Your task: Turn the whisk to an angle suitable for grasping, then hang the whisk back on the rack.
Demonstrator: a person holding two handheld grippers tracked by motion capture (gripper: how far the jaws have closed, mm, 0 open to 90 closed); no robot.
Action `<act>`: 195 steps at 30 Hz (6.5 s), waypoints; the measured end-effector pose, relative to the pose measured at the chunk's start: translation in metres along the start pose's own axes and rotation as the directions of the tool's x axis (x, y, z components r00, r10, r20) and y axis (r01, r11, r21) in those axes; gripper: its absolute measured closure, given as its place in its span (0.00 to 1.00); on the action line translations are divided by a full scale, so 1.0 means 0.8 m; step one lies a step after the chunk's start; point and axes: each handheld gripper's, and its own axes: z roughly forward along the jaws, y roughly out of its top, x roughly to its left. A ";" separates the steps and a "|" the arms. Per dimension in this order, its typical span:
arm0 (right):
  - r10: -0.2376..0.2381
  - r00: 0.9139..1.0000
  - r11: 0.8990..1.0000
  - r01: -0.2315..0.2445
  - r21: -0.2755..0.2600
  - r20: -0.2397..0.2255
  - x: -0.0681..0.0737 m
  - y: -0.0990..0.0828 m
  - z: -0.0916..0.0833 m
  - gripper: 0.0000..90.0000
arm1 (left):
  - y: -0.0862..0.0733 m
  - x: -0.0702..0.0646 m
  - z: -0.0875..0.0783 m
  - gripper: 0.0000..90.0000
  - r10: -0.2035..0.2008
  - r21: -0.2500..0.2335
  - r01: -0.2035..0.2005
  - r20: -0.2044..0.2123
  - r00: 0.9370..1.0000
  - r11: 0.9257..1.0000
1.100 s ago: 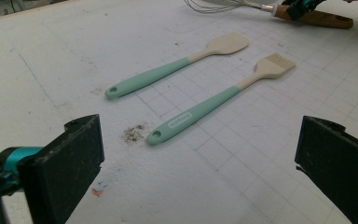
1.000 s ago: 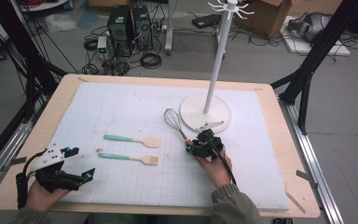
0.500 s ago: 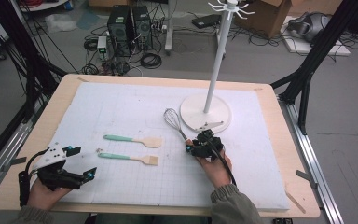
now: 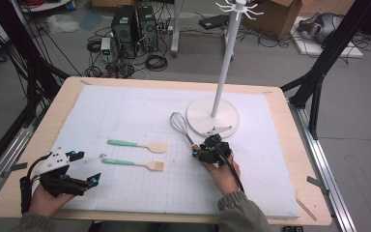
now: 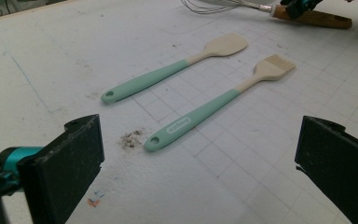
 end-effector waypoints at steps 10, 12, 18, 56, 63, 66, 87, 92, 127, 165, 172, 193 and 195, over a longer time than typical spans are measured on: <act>-0.004 1.000 1.000 0.004 -0.006 0.008 0.002 0.000 -0.003 0.68 | 0.002 -0.001 0.005 0.02 0.005 -0.002 -0.005 0.013 1.000 1.000; 0.000 1.000 1.000 0.000 -0.003 0.008 0.002 0.000 -0.002 0.68 | 0.003 0.000 0.006 0.02 0.007 0.001 -0.007 0.013 1.000 1.000; -0.007 1.000 1.000 0.007 0.009 0.007 0.005 0.000 0.001 0.69 | 0.003 -0.001 0.005 0.02 0.006 -0.003 -0.006 0.013 1.000 1.000; -0.012 1.000 1.000 0.011 0.026 0.019 0.002 -0.001 0.007 0.78 | 0.003 -0.005 0.003 0.02 0.014 -0.009 -0.014 0.009 1.000 1.000; -0.016 1.000 1.000 0.016 -0.003 -0.004 0.000 0.000 0.002 0.78 | 0.003 -0.004 0.002 0.02 0.014 -0.007 -0.014 0.009 1.000 1.000; -0.016 1.000 1.000 0.016 -0.015 -0.009 0.001 0.000 -0.001 0.78 | 0.003 -0.005 0.002 0.02 0.016 -0.008 -0.016 0.009 1.000 1.000; -0.073 0.992 0.997 0.068 -0.049 -0.103 0.010 0.002 -0.017 0.78 | 0.010 -0.011 0.002 0.02 0.043 -0.026 -0.042 0.025 0.999 0.999; -0.088 0.989 0.995 0.082 -0.053 -0.122 0.012 0.003 -0.022 0.78 | 0.015 -0.015 0.001 0.02 0.062 -0.038 -0.060 0.036 0.997 0.997; -0.213 0.941 0.977 0.208 -0.046 -0.263 0.041 0.009 -0.028 0.78 | 0.074 -0.047 0.026 0.02 0.218 -0.082 -0.206 0.186 0.958 0.975; -0.344 0.866 0.934 0.354 -0.043 -0.363 0.092 0.025 -0.019 0.78 | 0.123 -0.072 0.059 0.17 0.384 -0.054 -0.386 0.304 0.872 0.921; -0.376 0.845 0.920 0.391 -0.040 -0.380 0.108 0.031 -0.014 0.78 | 0.125 -0.078 0.065 0.25 0.426 -0.052 -0.434 0.329 0.843 0.899; -0.437 0.810 0.886 0.463 -0.029 -0.390 0.136 0.040 -0.010 0.78 | 0.123 -0.083 0.085 0.38 0.435 0.018 -0.485 0.413 0.800 0.874; -0.439 0.810 0.884 0.466 -0.029 -0.390 0.138 0.041 -0.010 0.78 | 0.123 -0.085 0.087 0.40 0.437 0.030 -0.494 0.422 0.794 0.869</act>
